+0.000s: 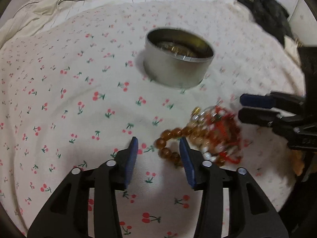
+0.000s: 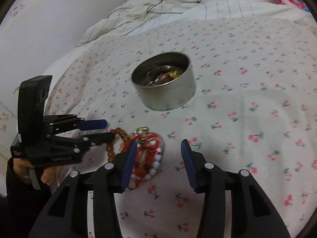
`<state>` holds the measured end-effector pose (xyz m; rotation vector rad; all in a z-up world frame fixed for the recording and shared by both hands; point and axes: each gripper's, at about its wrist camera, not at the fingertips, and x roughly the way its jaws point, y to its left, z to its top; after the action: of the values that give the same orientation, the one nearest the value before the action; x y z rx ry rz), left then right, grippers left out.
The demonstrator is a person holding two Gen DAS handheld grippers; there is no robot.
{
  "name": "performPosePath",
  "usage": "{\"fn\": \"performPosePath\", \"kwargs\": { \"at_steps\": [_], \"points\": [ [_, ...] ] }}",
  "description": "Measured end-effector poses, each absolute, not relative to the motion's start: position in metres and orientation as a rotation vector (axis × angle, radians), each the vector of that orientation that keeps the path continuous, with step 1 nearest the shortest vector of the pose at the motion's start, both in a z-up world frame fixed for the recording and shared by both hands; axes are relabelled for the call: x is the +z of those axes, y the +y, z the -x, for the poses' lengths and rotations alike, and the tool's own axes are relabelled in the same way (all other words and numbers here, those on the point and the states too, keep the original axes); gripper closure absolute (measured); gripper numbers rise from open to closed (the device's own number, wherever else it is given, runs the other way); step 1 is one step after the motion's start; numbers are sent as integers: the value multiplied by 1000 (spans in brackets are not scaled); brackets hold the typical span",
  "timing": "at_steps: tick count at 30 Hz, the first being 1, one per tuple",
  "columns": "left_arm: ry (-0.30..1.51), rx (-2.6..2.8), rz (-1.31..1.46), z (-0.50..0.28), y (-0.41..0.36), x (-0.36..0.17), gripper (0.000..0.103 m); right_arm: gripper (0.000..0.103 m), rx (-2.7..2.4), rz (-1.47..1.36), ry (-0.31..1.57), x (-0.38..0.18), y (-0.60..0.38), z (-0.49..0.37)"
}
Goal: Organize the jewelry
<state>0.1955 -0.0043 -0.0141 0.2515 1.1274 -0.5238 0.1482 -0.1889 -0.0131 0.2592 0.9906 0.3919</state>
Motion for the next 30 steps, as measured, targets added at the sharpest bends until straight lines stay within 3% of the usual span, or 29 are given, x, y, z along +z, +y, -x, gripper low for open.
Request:
{"fn": "performPosePath", "kwargs": {
  "at_steps": [5, 7, 9, 10, 11, 14, 27, 30],
  "points": [
    [1125, -507, -280, -193, -4, -18, 53, 70, 397, -264, 1015, -23, -179, -156],
    [1121, -505, -295, -191, -4, -19, 52, 85, 396, -262, 1026, -27, -177, -158],
    [1120, -509, -303, -192, -7, -19, 52, 94, 394, -259, 1010, -24, -177, -157],
    [1121, -514, -303, -192, -7, -18, 61, 95, 401, -271, 994, -20, -179, -155],
    [1133, -538, -293, -192, -7, -18, 78, 95, 403, -275, 982, -16, -180, -155],
    [1118, -552, -324, -188, -10, -16, 93, 95, 397, -298, 952, -8, -187, -154],
    [1096, -482, -321, -197, -4, -5, 92, 95, 333, -399, 953, -7, -220, -158],
    [1021, -550, -252, -193, -4, 14, 81, 95, 334, -417, 953, -8, -223, -158]
  ]
}}
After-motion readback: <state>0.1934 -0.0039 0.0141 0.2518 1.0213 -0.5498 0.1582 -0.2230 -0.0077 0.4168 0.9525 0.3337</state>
